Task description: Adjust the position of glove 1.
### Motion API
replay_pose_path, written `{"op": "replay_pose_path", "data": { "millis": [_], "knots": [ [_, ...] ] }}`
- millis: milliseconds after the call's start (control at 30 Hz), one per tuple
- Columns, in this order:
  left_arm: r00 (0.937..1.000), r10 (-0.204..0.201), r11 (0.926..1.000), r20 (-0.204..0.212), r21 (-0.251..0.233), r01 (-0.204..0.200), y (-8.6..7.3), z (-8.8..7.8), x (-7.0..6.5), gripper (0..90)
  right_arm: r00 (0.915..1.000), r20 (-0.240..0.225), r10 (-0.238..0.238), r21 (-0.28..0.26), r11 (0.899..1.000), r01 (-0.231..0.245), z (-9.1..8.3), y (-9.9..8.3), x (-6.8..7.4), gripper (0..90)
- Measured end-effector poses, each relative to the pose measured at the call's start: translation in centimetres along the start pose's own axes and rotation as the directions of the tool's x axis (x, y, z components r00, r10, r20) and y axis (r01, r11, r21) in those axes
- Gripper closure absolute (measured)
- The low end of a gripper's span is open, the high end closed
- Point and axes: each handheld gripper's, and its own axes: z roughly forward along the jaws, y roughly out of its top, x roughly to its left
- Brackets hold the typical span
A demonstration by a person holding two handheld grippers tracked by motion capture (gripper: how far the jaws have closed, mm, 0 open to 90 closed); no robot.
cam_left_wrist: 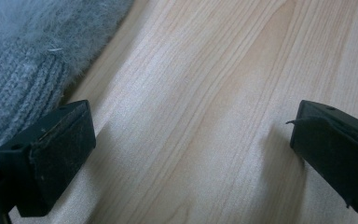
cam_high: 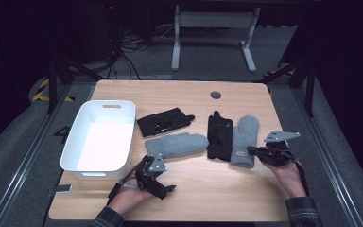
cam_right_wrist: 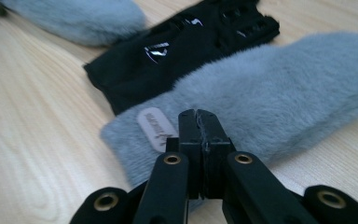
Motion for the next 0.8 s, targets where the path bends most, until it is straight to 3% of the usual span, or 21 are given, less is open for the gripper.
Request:
{"op": "replay_pose_path", "data": {
  "millis": [167, 467, 800],
  "knots": [
    [1.0, 0.001, 1.0, 0.0, 0.002, -0.001, 0.0, 0.0, 0.0, 0.4, 0.9999, 0.006, -0.008, 0.052, 0.999, 0.007, 1.4, -0.5, -0.1, 90.0],
    [1.0, -0.001, 1.0, -0.001, 0.002, 0.001, 0.0, 0.0, 0.0, 0.4, 0.9999, -0.009, -0.011, 0.073, 0.997, 0.012, 1.0, -0.8, 0.5, 90.0],
    [1.0, -0.001, 1.0, -0.003, -0.001, 0.001, 0.0, 0.0, 0.0, 0.5, 0.999, -0.043, -0.015, 0.074, 0.997, 0.018, -0.3, -2.0, 2.2, 90.0]
  ]
}}
